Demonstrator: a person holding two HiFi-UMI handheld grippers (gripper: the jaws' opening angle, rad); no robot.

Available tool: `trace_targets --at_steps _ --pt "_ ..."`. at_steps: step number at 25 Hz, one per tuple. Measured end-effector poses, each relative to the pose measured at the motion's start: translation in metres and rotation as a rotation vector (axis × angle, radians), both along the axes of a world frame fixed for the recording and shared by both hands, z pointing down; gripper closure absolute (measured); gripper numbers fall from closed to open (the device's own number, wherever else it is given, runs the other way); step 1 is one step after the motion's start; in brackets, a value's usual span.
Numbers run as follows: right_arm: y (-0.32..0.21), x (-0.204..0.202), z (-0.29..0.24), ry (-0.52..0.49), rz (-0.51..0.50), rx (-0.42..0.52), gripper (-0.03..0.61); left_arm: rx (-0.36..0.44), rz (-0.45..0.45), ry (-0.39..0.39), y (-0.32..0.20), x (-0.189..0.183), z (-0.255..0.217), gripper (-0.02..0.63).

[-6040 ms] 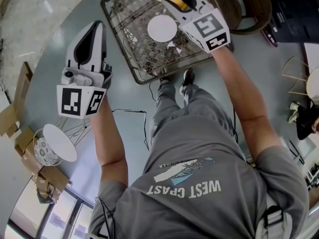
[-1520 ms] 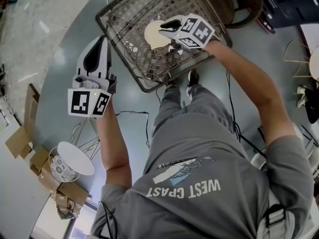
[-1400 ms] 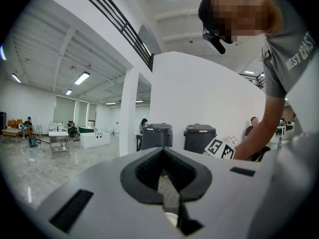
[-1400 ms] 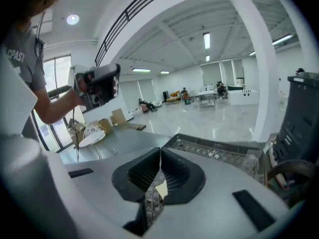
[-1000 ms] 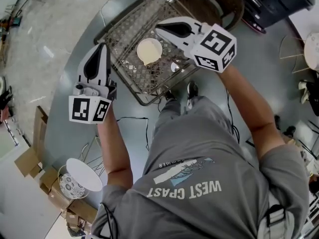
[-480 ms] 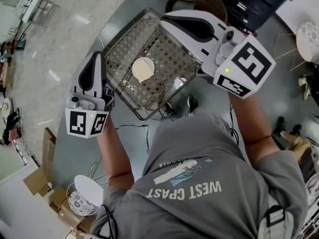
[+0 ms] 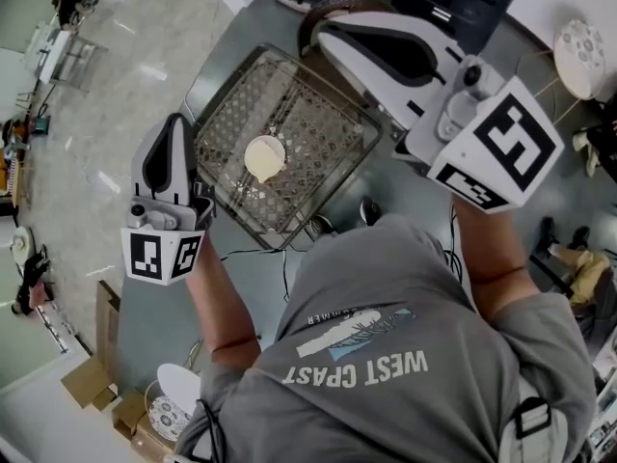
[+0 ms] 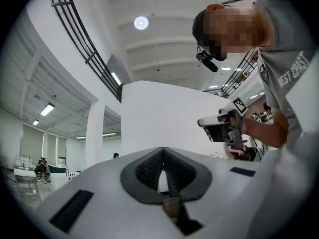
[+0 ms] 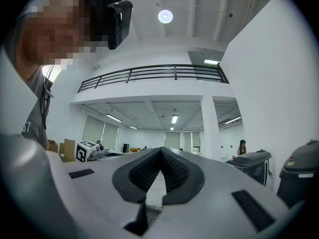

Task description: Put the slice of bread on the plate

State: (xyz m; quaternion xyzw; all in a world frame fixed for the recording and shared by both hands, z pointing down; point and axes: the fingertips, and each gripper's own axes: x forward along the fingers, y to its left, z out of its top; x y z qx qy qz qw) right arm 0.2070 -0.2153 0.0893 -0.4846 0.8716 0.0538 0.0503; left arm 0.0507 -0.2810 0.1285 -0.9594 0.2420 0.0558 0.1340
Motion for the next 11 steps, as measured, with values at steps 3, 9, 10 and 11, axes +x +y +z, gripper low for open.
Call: trace_targets --at_steps 3,9,10,11 --pt "0.026 0.002 -0.001 0.001 0.016 0.017 0.572 0.013 0.014 -0.002 0.024 0.003 0.000 0.606" --pt "0.059 -0.002 -0.004 0.004 0.030 0.035 0.574 0.032 0.023 0.001 0.055 -0.001 -0.004 0.606" --pt "0.061 -0.001 -0.005 0.004 0.030 0.036 0.573 0.034 0.023 0.001 0.057 0.000 -0.004 0.606" --pt "0.064 0.000 -0.005 0.004 0.031 0.037 0.572 0.035 0.023 0.001 0.059 0.001 -0.005 0.606"
